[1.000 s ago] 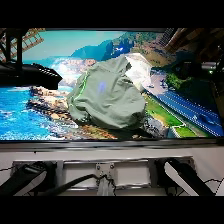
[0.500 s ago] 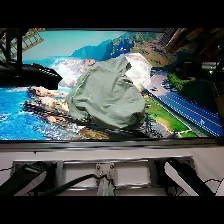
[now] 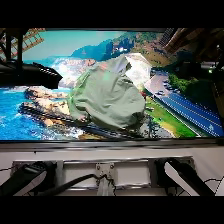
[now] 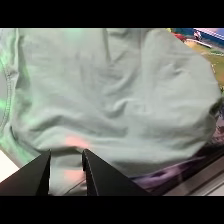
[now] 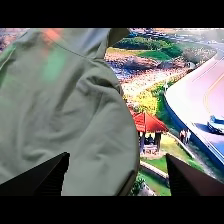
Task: Fold the clothes and pants, and hang the long-sleeved shirts on hangers.
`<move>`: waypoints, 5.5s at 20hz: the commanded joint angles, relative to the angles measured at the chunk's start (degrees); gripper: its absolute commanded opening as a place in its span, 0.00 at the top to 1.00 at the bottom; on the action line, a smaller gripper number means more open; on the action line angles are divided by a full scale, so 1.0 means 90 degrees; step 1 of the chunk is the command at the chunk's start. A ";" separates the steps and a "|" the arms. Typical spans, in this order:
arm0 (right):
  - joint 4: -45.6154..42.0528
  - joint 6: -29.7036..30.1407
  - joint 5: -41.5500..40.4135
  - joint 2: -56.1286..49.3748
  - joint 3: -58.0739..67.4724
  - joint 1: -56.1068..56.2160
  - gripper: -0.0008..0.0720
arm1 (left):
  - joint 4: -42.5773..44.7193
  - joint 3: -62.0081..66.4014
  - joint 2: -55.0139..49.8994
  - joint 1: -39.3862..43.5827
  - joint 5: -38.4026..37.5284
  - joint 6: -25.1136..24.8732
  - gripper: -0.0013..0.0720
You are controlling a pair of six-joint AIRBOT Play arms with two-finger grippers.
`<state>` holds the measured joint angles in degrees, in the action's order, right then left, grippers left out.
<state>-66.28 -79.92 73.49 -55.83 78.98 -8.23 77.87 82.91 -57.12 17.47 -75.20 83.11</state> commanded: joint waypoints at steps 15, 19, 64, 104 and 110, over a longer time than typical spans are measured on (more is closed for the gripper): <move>0.0721 0.0017 -0.0714 -0.0068 -0.0075 0.0068 0.05 | 0.1535 -0.2528 -0.0845 -0.1464 0.3412 0.2339 0.58; 0.0680 0.0350 -0.0017 -0.0068 -0.0641 0.0454 0.20 | -0.0991 -0.3653 -0.0865 -0.1967 0.4269 0.0352 0.39; 0.1326 -0.4595 -0.3106 0.2895 -0.7113 0.2310 0.17 | -0.2708 -0.3728 0.1394 -0.1872 0.2072 -0.0529 0.97; 0.0702 -0.1226 0.1183 0.2181 0.2140 0.2613 0.96 | -0.2662 0.0578 0.3609 -0.1870 0.2951 -0.0109 0.97; 0.1292 -0.1498 0.1797 0.2069 0.2829 0.2613 0.96 | -0.2640 0.0687 0.4085 -0.1875 0.2924 -0.0119 0.97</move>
<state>-56.93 -92.64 84.44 -36.51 101.43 15.42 53.80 88.20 -21.78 0.67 -48.80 82.13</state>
